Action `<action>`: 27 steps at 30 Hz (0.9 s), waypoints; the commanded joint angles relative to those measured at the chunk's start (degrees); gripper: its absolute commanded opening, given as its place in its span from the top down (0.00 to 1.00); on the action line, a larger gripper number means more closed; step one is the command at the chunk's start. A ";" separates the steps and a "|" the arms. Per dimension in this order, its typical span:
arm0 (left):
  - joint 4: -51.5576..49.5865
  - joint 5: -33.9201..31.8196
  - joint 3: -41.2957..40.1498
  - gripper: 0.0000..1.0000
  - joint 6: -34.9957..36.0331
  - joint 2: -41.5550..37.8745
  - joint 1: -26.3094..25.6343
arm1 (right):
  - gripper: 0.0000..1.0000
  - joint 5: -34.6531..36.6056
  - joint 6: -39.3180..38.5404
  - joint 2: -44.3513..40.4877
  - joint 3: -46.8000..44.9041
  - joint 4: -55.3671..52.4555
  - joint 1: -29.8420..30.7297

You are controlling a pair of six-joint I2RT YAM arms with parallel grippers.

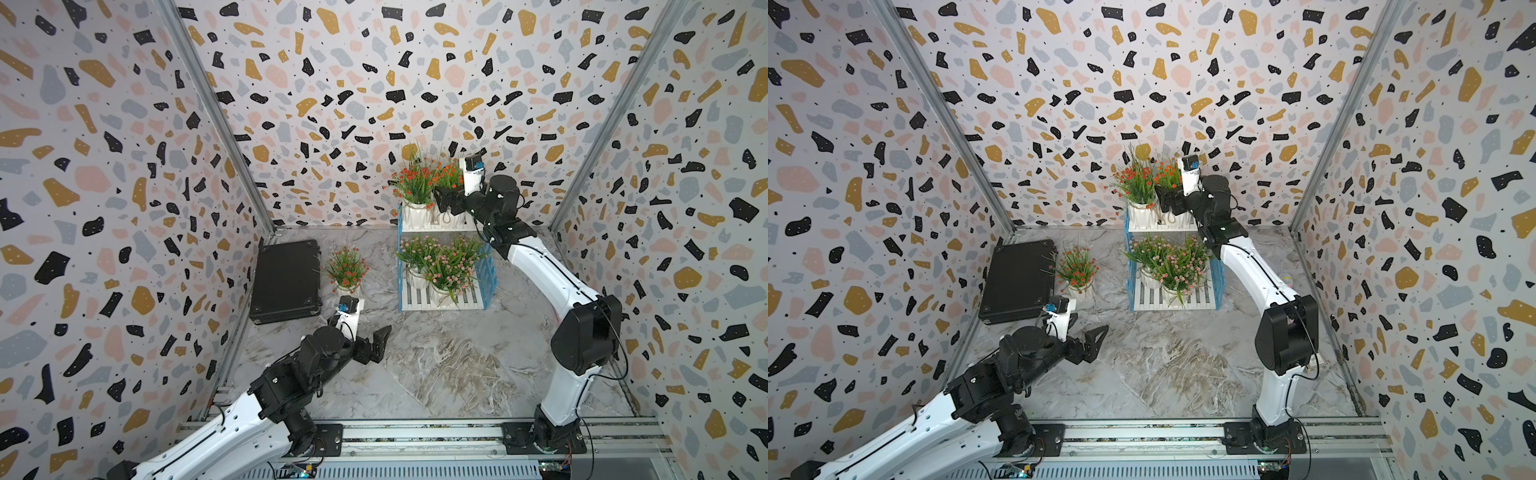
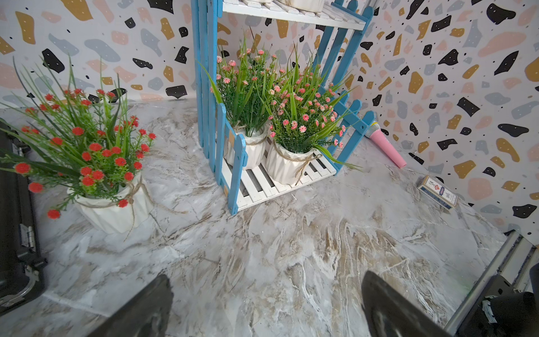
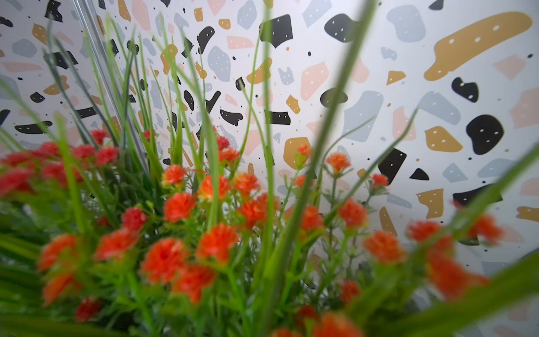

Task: Place the baby's breath potted plants on the rack by color
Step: Place the baby's breath potted plant on the rack.

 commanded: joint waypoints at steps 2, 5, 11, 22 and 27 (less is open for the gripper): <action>1.90 -0.36 1.37 0.01 0.44 0.33 0.00 | 0.00 -0.69 -1.02 -2.44 4.73 0.60 -0.03; 2.15 -0.59 1.43 0.01 0.44 0.78 -0.06 | 0.00 -0.94 -1.23 -2.98 5.61 0.20 0.02; 2.74 -1.12 1.56 0.01 0.23 3.35 0.01 | 0.00 -1.91 -1.57 -6.11 6.41 -0.20 -0.03; -0.96 -3.14 8.13 0.01 -5.31 19.16 7.63 | 0.00 -2.11 3.45 -26.18 -2.33 -15.02 -0.01; 2.88 -0.98 8.42 0.01 -11.27 29.48 16.26 | 0.00 -6.69 7.33 -35.35 -12.85 -21.52 0.04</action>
